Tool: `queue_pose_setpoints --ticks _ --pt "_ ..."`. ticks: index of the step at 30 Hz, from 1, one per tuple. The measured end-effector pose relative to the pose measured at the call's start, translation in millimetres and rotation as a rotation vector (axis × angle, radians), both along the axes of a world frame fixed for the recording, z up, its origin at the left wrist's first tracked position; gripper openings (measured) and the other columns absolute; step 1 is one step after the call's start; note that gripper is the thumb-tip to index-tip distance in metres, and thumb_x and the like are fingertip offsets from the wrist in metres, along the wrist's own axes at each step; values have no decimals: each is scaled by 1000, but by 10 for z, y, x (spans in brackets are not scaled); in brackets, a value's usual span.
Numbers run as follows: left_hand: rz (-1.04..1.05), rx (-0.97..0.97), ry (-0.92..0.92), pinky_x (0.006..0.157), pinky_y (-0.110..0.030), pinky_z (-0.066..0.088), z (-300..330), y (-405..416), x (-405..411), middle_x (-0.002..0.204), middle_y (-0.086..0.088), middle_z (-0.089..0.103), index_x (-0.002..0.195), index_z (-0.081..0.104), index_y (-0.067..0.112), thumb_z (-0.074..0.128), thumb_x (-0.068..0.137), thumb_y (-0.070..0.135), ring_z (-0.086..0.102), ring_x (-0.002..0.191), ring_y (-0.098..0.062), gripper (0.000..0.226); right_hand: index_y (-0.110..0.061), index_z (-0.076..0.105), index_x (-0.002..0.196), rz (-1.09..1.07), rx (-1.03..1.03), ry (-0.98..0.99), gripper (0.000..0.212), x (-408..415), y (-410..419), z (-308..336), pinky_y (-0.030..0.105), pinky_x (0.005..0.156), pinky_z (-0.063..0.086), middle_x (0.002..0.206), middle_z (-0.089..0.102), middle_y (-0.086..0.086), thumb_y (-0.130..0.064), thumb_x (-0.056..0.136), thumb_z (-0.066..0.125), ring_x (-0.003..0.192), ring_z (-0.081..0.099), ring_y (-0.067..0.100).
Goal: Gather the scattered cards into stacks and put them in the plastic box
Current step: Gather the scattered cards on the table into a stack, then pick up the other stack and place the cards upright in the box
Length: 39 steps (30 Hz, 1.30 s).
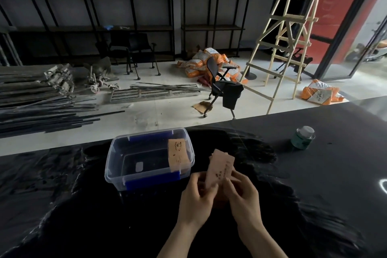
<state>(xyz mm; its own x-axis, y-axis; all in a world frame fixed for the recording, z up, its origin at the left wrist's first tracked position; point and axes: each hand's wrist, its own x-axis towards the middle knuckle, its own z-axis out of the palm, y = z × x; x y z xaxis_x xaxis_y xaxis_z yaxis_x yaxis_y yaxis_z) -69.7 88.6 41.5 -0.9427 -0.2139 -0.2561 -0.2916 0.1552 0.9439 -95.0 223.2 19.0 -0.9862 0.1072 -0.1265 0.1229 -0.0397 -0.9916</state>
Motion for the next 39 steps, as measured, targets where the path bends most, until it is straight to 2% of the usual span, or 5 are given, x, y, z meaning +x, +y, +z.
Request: queue_pose_setpoints --ticks 9,12,17,26,39 --pt "37 -341 -205 99 -39 53 47 286 -844 129 -9 67 129 58 18 62 94 41 66 115 -25 42 -23 79 85 70 724 -2 9 -998 194 145 30 65 54 79 74 -2 -26 90 73 81 71 19" --pt "53 -393 -337 101 -39 49 -29 348 -926 138 -13 60 136 48 14 60 94 47 61 125 -31 55 -23 77 106 192 849 -96 18 -1066 169 -15 30 78 49 108 74 9 -26 91 66 106 66 29" --pt "120 -324 -401 104 -37 46 -117 365 -964 145 -14 56 142 47 8 65 95 38 56 132 -31 58 -15 63 134 254 684 -198 41 -1048 185 -147 39 92 57 125 73 8 -25 95 67 110 69 26" --pt "108 138 -158 88 -32 58 6 155 -184 124 -4 68 125 61 17 78 86 10 66 109 -17 44 -33 70 109 204 -19 -138 45 -281 272 -62 32 57 62 100 80 5 6 87 67 85 79 24" --pt "144 -100 135 93 -21 56 -55 -815 830 121 4 71 123 59 28 62 88 -14 67 113 -7 55 -53 64 120 551 7 121 55 480 -892 -240 14 88 54 120 72 -21 -10 86 56 112 67 4"
